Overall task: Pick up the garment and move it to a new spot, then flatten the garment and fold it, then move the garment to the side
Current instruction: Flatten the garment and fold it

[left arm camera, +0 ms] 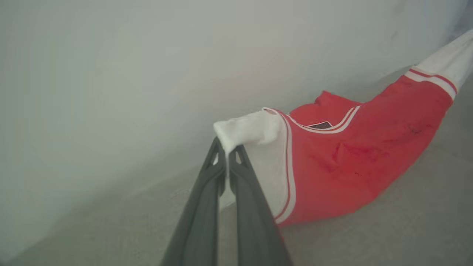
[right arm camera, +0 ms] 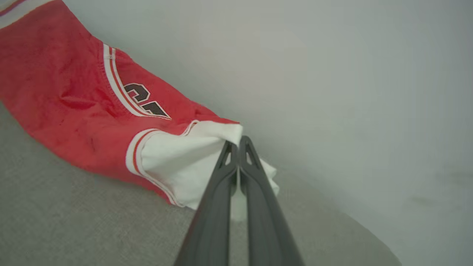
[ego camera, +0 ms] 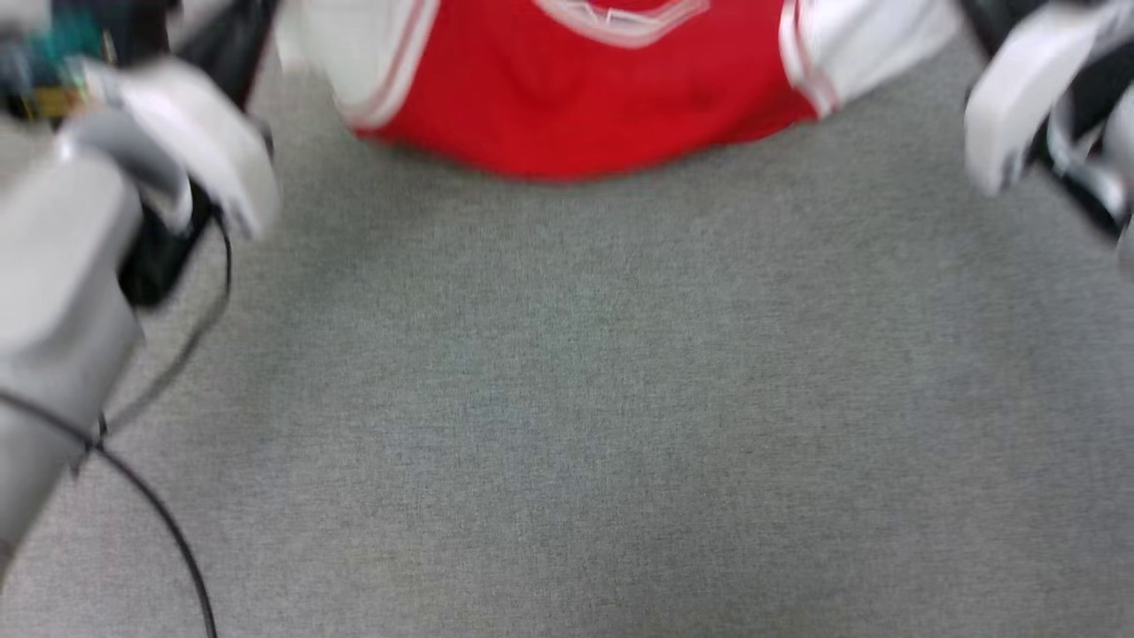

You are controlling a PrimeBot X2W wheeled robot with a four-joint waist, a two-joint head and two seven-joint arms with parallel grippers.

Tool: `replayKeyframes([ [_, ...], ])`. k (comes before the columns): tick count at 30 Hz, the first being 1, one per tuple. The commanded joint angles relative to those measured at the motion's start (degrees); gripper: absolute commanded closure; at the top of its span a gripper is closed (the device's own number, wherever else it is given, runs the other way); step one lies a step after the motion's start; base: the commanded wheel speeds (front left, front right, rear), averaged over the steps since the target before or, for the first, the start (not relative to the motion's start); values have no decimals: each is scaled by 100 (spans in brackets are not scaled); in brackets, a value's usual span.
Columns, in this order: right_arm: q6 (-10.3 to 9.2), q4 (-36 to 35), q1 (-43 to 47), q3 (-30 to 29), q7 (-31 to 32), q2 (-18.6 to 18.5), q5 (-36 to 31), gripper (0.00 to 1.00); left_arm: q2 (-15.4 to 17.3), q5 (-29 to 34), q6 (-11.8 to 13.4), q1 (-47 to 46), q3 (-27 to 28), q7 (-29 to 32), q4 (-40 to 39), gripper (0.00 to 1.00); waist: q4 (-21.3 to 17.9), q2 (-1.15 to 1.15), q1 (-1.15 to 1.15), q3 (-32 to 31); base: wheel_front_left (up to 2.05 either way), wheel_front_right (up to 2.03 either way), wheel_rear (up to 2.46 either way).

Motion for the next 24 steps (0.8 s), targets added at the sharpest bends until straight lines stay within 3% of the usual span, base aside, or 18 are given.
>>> replayKeyframes([
  [1, -4, -94, 271, 89, -50, -86, 107, 100, 103, -110, 101, 352, 25, -50, -134, 100, -48, 0, 0, -229, 0, 0, 0],
  [5, -4, -384, 988, 305, -162, -301, 405, 100, 385, -406, 388, 1508, -20, -97, -674, 100, -104, 0, 0, -516, 0, 0, 0],
  [11, -5, -817, 2024, 535, -245, -705, 672, 100, 789, -800, 1017, 3067, 65, -175, -1447, 100, -152, 0, 0, -922, 0, 0, 0],
  [17, -5, -1061, 3090, 533, -278, -1015, 894, 100, 1053, -1135, 1550, 4367, 328, -216, -1923, 100, -211, 0, 0, -1299, 0, 0, 0],
  [24, -5, -1415, 4248, 310, -247, -1371, 1106, 100, 1161, -1276, 1978, 5723, 823, -224, -2551, 100, -277, 0, 0, -1738, 0, 0, 0],
])
